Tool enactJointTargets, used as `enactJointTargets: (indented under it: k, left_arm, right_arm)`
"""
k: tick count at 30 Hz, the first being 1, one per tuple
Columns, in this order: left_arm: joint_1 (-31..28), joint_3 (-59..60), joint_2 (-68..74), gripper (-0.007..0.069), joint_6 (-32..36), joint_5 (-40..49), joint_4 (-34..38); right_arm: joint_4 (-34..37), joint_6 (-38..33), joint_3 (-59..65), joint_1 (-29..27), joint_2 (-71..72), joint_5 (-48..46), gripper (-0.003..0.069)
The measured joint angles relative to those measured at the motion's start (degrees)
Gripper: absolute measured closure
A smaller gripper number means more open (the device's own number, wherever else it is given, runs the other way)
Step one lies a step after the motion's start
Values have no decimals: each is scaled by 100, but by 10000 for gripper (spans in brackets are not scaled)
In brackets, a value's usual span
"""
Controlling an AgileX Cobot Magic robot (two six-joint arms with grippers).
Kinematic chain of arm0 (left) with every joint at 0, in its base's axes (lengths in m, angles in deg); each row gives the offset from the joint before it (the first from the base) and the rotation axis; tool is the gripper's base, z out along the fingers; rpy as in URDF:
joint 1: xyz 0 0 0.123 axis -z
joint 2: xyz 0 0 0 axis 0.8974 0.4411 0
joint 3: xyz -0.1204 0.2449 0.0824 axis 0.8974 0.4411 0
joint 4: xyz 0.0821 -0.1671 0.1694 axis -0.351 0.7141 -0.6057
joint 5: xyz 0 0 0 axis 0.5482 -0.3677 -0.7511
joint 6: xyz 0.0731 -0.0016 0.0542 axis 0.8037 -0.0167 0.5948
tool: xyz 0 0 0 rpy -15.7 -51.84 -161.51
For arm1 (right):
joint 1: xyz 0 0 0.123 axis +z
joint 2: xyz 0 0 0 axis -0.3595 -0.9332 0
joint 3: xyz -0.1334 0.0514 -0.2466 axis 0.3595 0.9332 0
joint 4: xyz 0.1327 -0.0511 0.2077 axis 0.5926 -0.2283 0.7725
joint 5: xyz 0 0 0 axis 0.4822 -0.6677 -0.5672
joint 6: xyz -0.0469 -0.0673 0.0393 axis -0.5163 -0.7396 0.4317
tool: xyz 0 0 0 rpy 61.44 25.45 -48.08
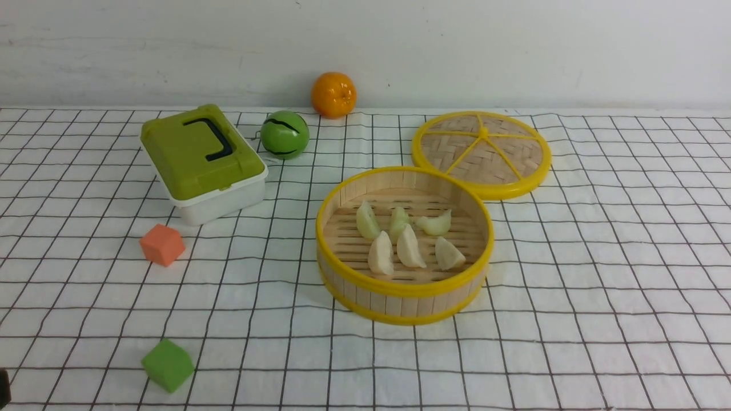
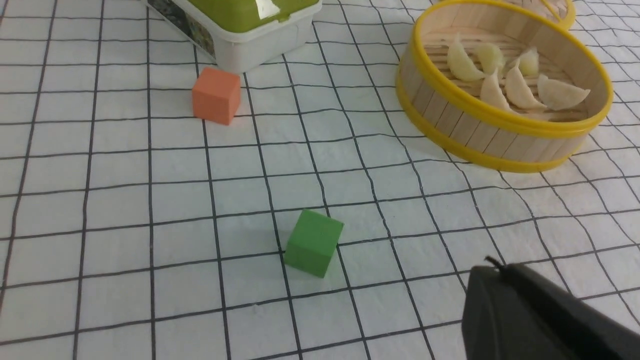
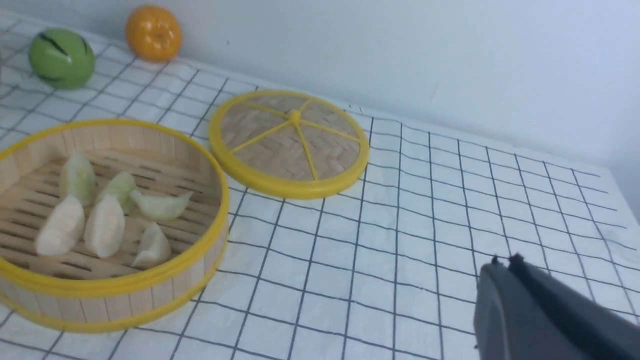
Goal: Put the dumplings into the steamer on the table with the white tablecloth.
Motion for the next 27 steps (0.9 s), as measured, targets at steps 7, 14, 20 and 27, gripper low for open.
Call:
enactJointTargets:
  k: [7, 14, 20, 27]
  left_arm:
    - [0, 0, 0, 637, 0, 21, 18]
    - [0, 0, 0, 637, 0, 61, 16]
    - [0, 0, 0, 637, 0, 102, 23]
    - [0, 0, 0, 637, 0, 115, 23]
  right_arm:
    - [-2001, 1916, 1724, 0, 556, 2357, 673]
    - [-3823, 3121, 2341, 0, 556, 4478, 668]
    - [-5340, 3316, 2380, 0, 631, 5309, 664]
    - [-4782, 3976, 2323, 0, 1903, 3570, 664]
